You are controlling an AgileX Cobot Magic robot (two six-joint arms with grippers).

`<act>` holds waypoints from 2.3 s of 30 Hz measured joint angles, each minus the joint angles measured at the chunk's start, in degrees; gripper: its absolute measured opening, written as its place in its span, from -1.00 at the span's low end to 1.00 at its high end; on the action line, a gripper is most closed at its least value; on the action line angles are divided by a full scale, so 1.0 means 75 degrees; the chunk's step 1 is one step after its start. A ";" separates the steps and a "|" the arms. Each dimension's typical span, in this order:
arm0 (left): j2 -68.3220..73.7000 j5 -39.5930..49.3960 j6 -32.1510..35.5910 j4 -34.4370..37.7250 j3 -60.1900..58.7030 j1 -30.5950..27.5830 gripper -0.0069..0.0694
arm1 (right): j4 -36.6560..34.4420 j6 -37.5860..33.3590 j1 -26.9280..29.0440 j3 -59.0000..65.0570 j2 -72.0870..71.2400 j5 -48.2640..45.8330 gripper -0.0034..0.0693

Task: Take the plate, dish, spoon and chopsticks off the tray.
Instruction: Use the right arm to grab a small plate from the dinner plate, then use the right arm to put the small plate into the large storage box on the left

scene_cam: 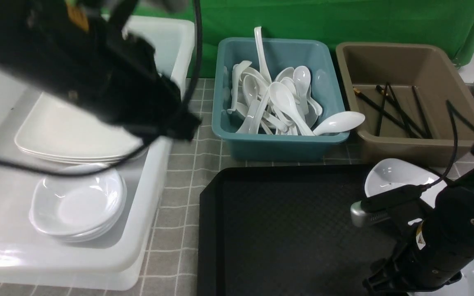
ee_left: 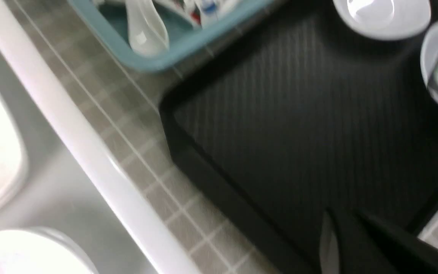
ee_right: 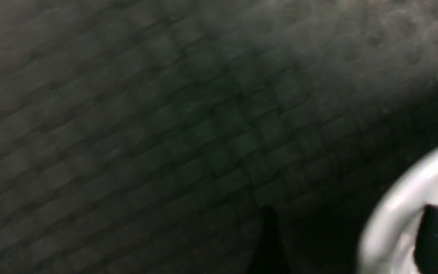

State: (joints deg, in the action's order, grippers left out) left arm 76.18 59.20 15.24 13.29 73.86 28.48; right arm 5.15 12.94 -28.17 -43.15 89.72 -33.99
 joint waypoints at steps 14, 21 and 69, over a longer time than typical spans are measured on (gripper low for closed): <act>-0.0092 -0.1212 0.1358 0.0007 -0.0925 0.0000 -0.80 | 0.0109 -0.0062 -0.0002 -0.0255 -0.0421 -0.0601 -0.51; -0.0149 -0.1645 0.1176 -0.0030 -0.0925 0.0000 -0.80 | 0.0007 -0.0087 -0.0002 -0.0454 -0.1721 -0.0917 -0.68; -0.1566 -0.1202 -0.1858 -0.0481 -0.0901 -0.5924 -0.80 | -0.1273 -0.4094 -0.4072 -1.0436 0.4413 -0.0658 -0.70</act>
State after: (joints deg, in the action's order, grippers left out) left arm 64.43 50.18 1.31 9.68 67.10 -15.94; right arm -4.40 -17.76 -58.71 -121.42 122.82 -38.93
